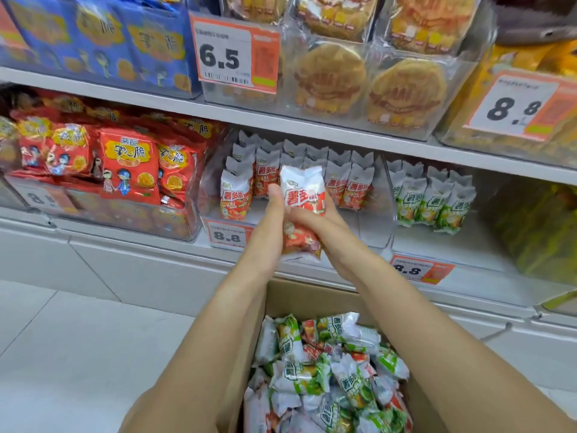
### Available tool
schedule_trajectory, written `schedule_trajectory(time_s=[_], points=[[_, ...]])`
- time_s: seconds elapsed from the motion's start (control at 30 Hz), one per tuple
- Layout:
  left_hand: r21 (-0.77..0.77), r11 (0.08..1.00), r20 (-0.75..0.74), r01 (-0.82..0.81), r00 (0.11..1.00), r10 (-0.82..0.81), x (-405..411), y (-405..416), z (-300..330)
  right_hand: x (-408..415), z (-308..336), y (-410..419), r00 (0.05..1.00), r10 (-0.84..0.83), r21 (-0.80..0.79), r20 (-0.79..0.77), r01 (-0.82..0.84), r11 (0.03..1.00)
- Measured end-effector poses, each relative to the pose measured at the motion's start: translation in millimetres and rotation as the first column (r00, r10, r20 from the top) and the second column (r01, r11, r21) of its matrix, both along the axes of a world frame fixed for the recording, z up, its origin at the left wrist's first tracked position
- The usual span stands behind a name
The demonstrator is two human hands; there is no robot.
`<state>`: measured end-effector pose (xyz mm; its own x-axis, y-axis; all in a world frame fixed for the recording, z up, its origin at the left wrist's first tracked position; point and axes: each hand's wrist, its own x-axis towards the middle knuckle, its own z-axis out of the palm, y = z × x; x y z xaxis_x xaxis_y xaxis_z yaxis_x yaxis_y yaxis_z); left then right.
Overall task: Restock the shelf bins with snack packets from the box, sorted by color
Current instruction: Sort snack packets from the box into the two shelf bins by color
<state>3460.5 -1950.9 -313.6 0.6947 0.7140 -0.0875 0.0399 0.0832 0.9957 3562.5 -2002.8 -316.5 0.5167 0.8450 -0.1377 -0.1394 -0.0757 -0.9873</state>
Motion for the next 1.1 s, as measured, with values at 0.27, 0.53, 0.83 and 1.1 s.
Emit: schedule_trajectory(time_s=[0.27,0.53,0.83,1.1], points=[[0.687,0.72,-0.499,0.098,0.784,0.37,-24,62,-42,45,-14,71,0.995,0.038,-0.059,-0.096,-0.043,0.997],[0.636,0.728,-0.627,0.257,0.722,0.293,-27,68,-43,44,-49,134,0.988,0.075,-0.234,0.133,-0.042,0.971],[0.594,0.731,-0.674,0.338,0.705,0.222,-25,61,-38,43,-64,128,0.845,0.105,-0.316,0.524,0.079,0.945],[0.588,0.735,-0.664,0.337,0.721,0.201,-30,60,-36,37,-58,125,0.718,0.215,-0.445,0.662,0.146,0.884]])
